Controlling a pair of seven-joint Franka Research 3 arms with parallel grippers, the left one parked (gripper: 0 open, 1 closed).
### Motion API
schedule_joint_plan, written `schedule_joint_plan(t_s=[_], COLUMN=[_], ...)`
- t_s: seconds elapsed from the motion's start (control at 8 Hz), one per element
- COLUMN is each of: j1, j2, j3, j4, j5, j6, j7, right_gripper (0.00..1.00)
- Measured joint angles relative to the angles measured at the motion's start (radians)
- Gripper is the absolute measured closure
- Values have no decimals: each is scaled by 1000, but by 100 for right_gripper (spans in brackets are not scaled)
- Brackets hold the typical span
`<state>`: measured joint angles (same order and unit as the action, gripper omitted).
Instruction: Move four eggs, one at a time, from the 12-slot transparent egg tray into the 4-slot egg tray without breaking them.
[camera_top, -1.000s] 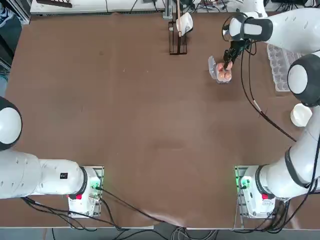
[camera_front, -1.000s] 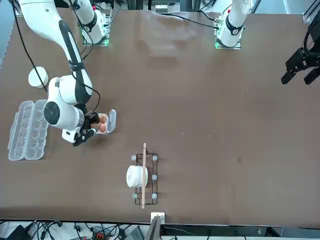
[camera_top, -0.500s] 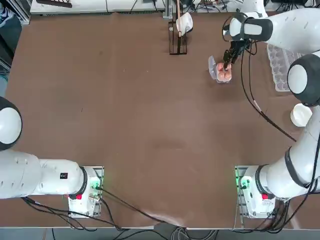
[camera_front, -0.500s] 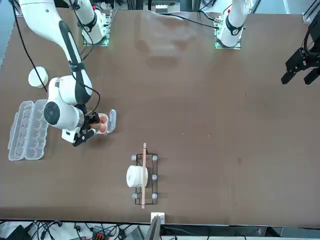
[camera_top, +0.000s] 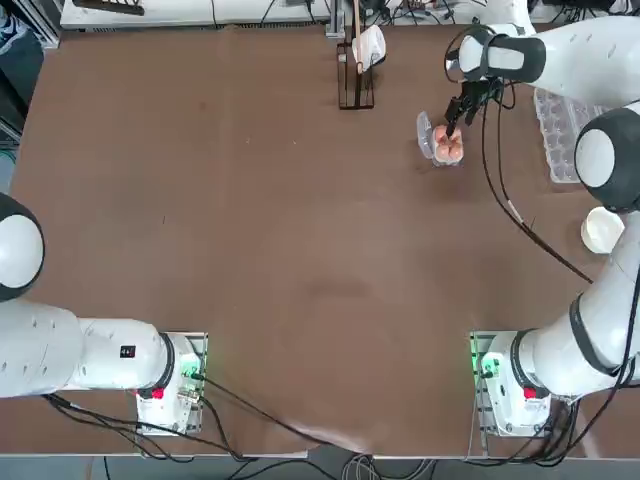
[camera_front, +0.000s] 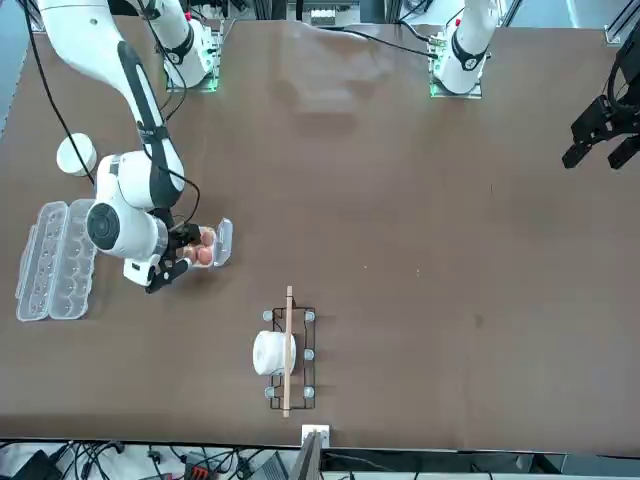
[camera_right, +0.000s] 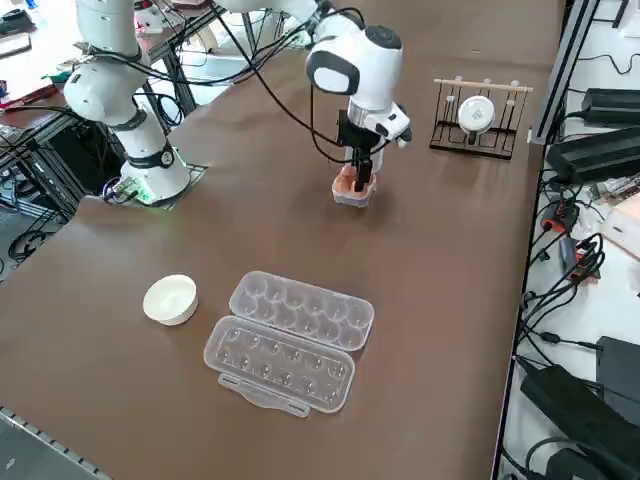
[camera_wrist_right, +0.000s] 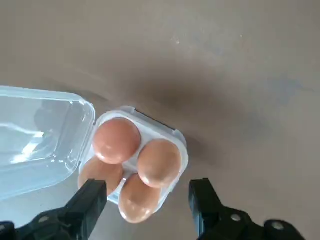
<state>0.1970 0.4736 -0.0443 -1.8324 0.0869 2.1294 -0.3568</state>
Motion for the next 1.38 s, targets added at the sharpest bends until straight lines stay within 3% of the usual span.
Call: schedule_joint_plan(t_s=[0.25,0.62,1.0,1.38], j1=[0,-1,-5,-20], j2=[-54,-211,-365,-413], j3=[-1,-20,-69,-113], j4=[12,36,37,83], j5=[0,0,-7,-7], j6=[-13,-132,-229,-299], j7=[2,64,118,119], right_gripper=[0,0,0,0])
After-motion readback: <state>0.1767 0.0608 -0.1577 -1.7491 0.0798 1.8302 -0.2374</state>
